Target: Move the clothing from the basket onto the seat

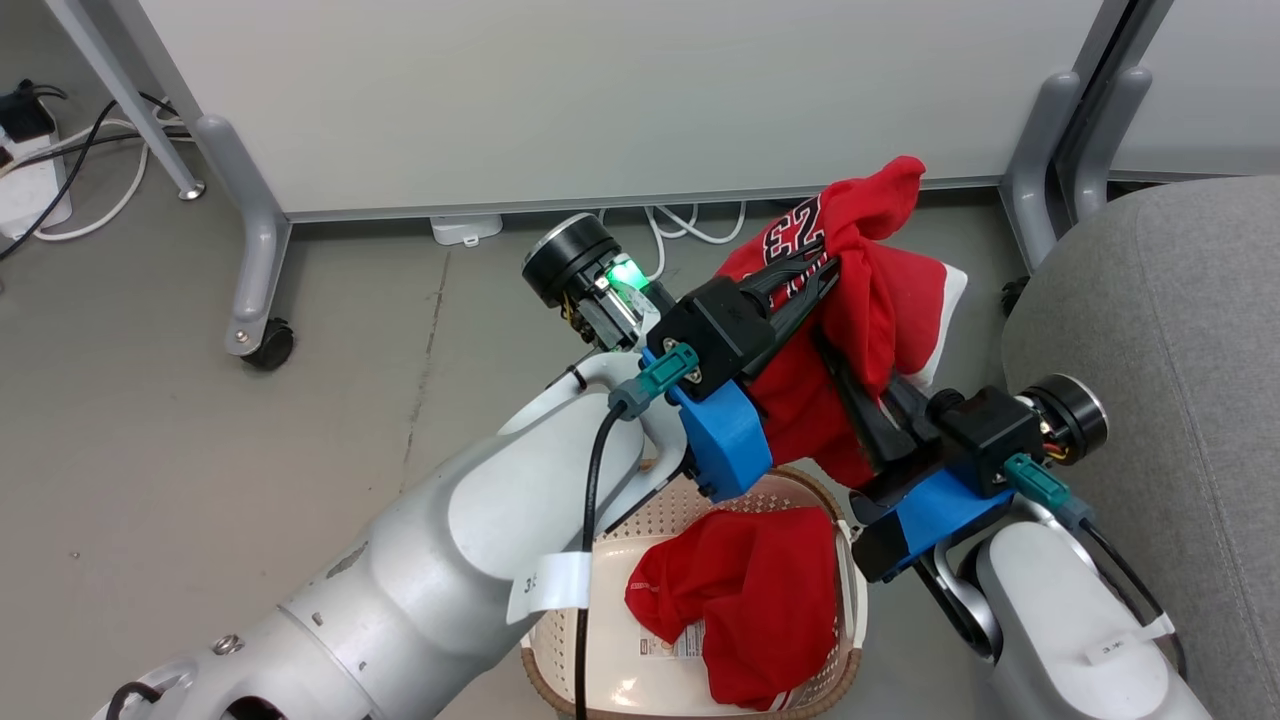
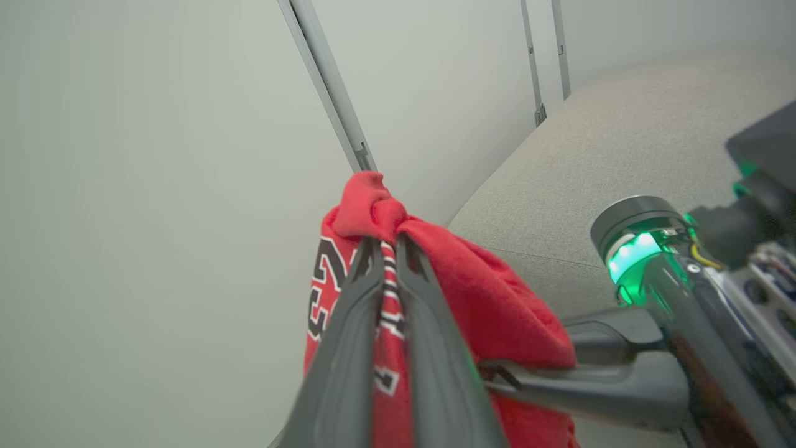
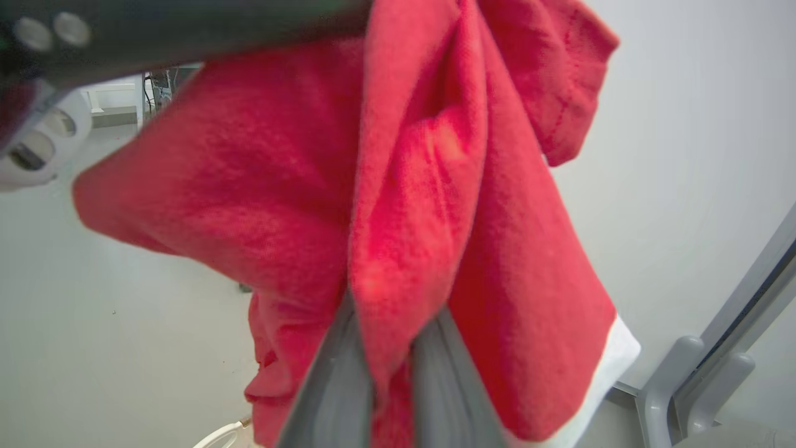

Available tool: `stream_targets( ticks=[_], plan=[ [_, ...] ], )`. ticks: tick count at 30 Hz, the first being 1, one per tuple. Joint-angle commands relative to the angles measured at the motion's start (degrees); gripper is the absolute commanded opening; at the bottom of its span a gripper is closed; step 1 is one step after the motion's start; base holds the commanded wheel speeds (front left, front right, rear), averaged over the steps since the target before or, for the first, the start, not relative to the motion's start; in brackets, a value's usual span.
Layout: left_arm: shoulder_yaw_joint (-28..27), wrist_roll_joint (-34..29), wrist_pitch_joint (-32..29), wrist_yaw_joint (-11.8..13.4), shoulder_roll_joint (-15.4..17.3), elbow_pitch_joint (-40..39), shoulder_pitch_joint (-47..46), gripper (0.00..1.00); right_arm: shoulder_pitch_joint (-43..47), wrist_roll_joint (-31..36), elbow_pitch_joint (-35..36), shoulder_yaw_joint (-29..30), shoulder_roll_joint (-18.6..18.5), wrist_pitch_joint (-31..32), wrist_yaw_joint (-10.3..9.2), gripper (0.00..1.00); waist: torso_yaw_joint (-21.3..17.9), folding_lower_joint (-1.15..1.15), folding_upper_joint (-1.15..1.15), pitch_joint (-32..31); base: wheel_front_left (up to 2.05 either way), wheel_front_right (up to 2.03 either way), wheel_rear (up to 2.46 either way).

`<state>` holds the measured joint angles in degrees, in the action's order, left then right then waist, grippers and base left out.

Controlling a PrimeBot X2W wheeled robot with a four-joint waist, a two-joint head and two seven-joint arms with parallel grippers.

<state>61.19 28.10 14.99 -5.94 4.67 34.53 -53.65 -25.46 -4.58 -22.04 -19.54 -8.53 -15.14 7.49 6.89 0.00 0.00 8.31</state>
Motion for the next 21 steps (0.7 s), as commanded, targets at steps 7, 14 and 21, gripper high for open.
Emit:
stream_targets(
  ticks=[7,14,21],
  plan=[
    [-0.37,-0.33,0.29,-0.13,0.28,-0.38,0.1,0.0,-0.92,-0.66,-0.27,-0.83,-0.45,-0.01,0.01,0.0,-0.18,0.0,0.0,0.04,0.0,0.0,0.0],
    [-0.49,-0.36,0.29,-0.11,0.41,-0.17,0.12,0.0,-0.98,-1.04,-0.26,-1.03,-0.67,-0.01,0.01,0.0,-0.21,0.0,0.0,0.02,0.0,0.0,0.0],
    [-0.47,-0.35,0.29,-0.22,0.35,0.11,0.24,0.0,-0.59,-1.39,-0.23,-1.2,-0.76,-0.01,0.01,0.0,-0.21,0.0,0.0,0.03,0.0,0.0,0.0]
  ],
)
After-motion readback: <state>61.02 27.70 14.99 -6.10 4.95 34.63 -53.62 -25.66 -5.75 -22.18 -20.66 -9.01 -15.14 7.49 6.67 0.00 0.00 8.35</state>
